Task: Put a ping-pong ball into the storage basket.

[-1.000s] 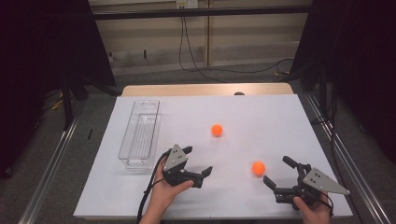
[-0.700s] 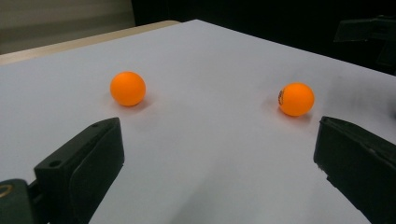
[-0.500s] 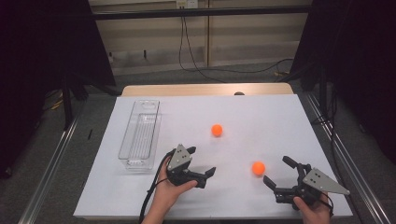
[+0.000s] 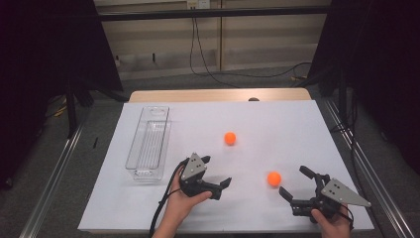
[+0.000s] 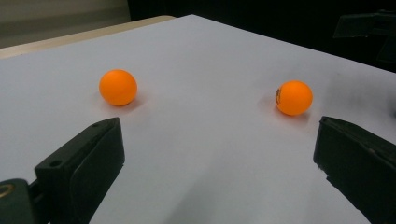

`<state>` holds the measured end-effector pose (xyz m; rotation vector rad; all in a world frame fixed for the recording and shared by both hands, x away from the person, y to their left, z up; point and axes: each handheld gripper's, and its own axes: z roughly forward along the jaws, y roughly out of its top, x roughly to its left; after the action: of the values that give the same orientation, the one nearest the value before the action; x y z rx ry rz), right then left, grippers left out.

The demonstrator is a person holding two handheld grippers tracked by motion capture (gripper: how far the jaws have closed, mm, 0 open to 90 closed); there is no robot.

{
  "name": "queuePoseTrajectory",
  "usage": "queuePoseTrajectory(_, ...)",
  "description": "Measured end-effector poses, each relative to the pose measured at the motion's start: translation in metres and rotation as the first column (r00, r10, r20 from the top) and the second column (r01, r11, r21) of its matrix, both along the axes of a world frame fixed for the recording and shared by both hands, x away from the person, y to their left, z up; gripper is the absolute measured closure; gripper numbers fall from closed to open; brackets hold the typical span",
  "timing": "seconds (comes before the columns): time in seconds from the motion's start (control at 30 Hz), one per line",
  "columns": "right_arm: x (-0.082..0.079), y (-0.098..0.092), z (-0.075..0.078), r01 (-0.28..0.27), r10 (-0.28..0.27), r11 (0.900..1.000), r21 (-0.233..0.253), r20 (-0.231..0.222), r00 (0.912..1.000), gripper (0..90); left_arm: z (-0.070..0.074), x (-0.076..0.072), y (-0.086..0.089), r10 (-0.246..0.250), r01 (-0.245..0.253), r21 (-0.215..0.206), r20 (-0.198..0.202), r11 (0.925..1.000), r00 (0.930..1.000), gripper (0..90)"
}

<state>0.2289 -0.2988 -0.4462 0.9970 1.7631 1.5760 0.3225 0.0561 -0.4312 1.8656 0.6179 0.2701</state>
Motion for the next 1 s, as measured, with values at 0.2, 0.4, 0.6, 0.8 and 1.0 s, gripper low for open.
queuePoseTrajectory(0.2,0.0,0.0,0.0,0.001,-0.001,1.0,0.001,-0.001,1.0,1.7,0.0,0.0,-0.004,-0.008,0.008,0.002,-0.004,1.0,1.0,2.0)
queuePoseTrajectory(0.4,0.0,0.0,0.0,0.0,0.0,1.0,0.001,-0.001,1.0,1.7,0.0,0.0,-0.007,-0.012,0.012,0.007,-0.008,0.9999,0.9999,2.0)
queuePoseTrajectory(0.6,0.0,0.0,0.0,-0.002,0.002,1.0,0.002,-0.001,1.0,1.7,-0.001,0.001,-0.011,-0.019,0.019,0.016,-0.005,0.9997,0.9998,2.0)
queuePoseTrajectory(0.8,0.0,0.0,0.0,-0.003,0.003,1.0,0.002,-0.001,1.0,1.6,-0.001,0.002,-0.014,-0.026,0.026,0.014,-0.008,0.9996,0.9996,2.0)
queuePoseTrajectory(1.0,0.0,0.0,0.0,-0.006,0.006,1.0,-0.001,0.003,1.0,1.6,-0.002,0.002,-0.018,-0.036,0.036,0.017,-0.01,0.9992,0.9993,2.0)
